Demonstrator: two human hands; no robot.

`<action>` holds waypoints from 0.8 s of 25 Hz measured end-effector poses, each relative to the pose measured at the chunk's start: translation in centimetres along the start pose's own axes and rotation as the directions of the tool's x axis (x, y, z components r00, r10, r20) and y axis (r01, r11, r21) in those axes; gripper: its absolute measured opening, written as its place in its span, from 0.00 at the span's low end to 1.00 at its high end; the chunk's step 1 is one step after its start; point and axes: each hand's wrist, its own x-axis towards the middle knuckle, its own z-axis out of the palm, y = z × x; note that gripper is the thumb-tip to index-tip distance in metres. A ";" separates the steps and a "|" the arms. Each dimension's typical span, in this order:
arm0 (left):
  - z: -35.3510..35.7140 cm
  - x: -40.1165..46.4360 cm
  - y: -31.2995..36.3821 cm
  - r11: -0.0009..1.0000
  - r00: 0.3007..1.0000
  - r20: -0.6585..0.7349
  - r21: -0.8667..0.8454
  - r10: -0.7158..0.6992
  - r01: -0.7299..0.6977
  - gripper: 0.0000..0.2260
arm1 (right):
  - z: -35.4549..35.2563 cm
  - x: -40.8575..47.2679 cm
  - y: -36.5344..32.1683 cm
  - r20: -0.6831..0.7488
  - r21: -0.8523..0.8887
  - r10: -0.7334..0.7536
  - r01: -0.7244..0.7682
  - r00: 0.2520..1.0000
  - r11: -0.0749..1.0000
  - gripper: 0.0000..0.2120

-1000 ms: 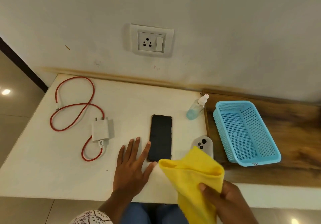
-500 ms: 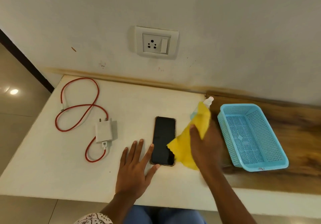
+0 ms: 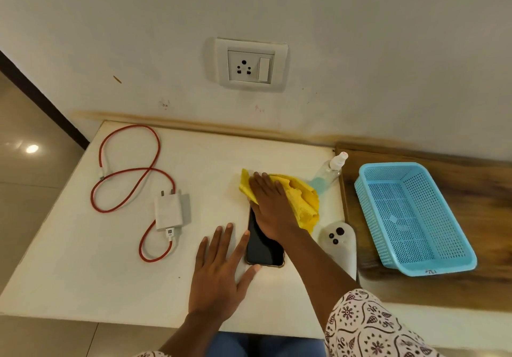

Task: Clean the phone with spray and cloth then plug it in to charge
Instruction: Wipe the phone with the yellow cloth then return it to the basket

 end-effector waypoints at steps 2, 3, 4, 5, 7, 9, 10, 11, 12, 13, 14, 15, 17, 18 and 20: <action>0.1 0.0 0.0 1.000 1.000 0.014 0.007 -0.022 0.021 0.31 | 0.2 -0.6 0.1 0.019 -0.008 -0.054 0.055 0.998 0.998 0.34; 0.1 0.0 0.0 1.000 0.999 0.017 0.007 -0.026 0.026 0.31 | 0.2 -1.0 0.0 0.029 -0.004 -0.072 0.072 0.997 0.997 0.36; 0.1 0.1 -0.1 1.000 1.000 0.018 0.007 -0.024 0.024 0.31 | 0.3 -1.4 -0.1 0.036 0.002 -0.086 0.086 0.996 0.996 0.37; 0.1 0.1 -0.1 1.000 1.000 0.017 0.007 -0.016 0.016 0.30 | 0.5 -1.8 -0.3 0.033 0.012 -0.098 0.098 0.995 0.995 0.37; 0.1 0.0 -0.1 1.000 1.000 0.014 0.007 -0.001 0.001 0.30 | 1.1 -2.6 -0.6 0.019 0.011 -0.108 0.107 0.994 0.994 0.36; 0.2 -0.1 -0.1 1.000 1.000 0.009 0.010 0.003 -0.003 0.29 | 1.4 -3.2 -0.8 -0.014 -0.015 -0.087 0.087 0.996 0.996 0.34; 0.2 -0.1 -0.1 1.000 1.000 0.006 0.011 0.001 -0.001 0.30 | 1.5 -3.4 -0.9 -0.028 -0.015 -0.077 0.076 0.997 0.997 0.34; 0.2 -0.1 -0.1 1.000 1.000 0.004 0.010 -0.001 0.001 0.30 | 1.5 -3.6 -1.1 -0.030 -0.008 -0.076 0.076 0.997 0.997 0.34; 0.2 -0.1 -0.1 1.000 1.000 0.004 0.009 -0.004 0.004 0.30 | 1.5 -3.9 -1.2 -0.028 0.000 -0.080 0.081 0.996 0.997 0.34; 0.2 0.0 -0.1 1.000 1.000 0.005 0.007 -0.006 0.006 0.30 | 1.6 -4.2 -1.3 -0.025 0.008 -0.088 0.088 0.996 0.996 0.34; 0.2 0.0 -0.1 1.000 1.000 0.005 0.004 -0.005 0.005 0.30 | 1.7 -4.5 -1.4 -0.023 0.010 -0.091 0.092 0.996 0.996 0.34; 0.2 0.0 -0.1 1.000 1.000 0.004 0.001 -0.003 0.003 0.30 | 1.8 -4.8 -1.5 -0.026 0.004 -0.092 0.092 0.995 0.996 0.33; 0.2 0.0 -0.1 1.000 1.000 -0.002 -0.013 0.004 -0.004 0.30 | 2.0 -5.4 -1.6 -0.022 -0.021 -0.077 0.076 0.997 0.997 0.31; 0.3 -0.1 -0.1 1.000 1.000 -0.008 -0.021 0.007 -0.007 0.30 | 2.0 -5.8 -1.7 -0.016 -0.040 -0.063 0.062 0.998 0.997 0.29; 0.3 -0.1 -0.2 0.999 1.000 -0.013 -0.033 0.009 -0.009 0.29 | 2.2 -6.6 -2.0 -0.020 -0.055 -0.048 0.047 0.999 0.997 0.27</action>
